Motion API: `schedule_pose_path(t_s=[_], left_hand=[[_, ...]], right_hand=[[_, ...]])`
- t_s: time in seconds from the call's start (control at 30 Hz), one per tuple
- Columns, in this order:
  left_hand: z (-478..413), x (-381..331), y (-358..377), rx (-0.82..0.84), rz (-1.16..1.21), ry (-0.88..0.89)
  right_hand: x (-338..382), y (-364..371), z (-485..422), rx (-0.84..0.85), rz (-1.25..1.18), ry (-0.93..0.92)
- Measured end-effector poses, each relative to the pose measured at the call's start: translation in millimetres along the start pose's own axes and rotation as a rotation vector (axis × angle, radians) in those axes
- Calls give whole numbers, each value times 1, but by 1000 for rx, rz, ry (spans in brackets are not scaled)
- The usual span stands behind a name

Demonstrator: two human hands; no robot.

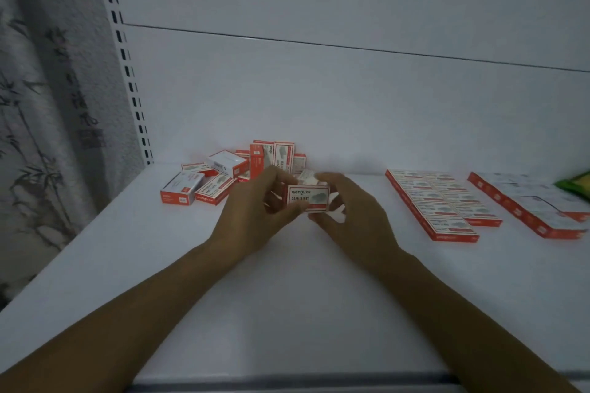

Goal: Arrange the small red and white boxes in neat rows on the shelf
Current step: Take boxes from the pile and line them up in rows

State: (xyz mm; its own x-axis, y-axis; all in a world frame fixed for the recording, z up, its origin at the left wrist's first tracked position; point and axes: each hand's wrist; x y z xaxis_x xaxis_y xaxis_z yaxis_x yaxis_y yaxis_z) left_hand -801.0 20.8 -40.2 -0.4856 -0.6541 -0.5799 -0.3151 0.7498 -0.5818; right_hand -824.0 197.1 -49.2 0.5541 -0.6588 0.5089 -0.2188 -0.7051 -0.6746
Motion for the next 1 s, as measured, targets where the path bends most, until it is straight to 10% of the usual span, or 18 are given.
schedule_pose_path(t_s=[0.23,0.5,1.0], left_hand=[[3,-21,-19,63,-550,392],[-13,-68,18,-17,-515,380],[-54,-145,162,466,-512,108]], right_hand=[[9,-30,-2,-31,277,-322],[-19,-114,10,-11,287,-361],[-159,-241,25,167,317,-177]])
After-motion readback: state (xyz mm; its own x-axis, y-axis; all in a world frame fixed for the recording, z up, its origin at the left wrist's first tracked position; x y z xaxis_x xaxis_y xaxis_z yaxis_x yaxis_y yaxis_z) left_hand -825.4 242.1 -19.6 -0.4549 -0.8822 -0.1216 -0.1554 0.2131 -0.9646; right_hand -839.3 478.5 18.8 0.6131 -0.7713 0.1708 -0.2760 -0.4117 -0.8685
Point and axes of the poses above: each hand's wrist, its own z-axis away from the middle knuckle, its own y-axis out of the palm, x = y × z, and after that the axes turned 4 degrees about -z, right-handed
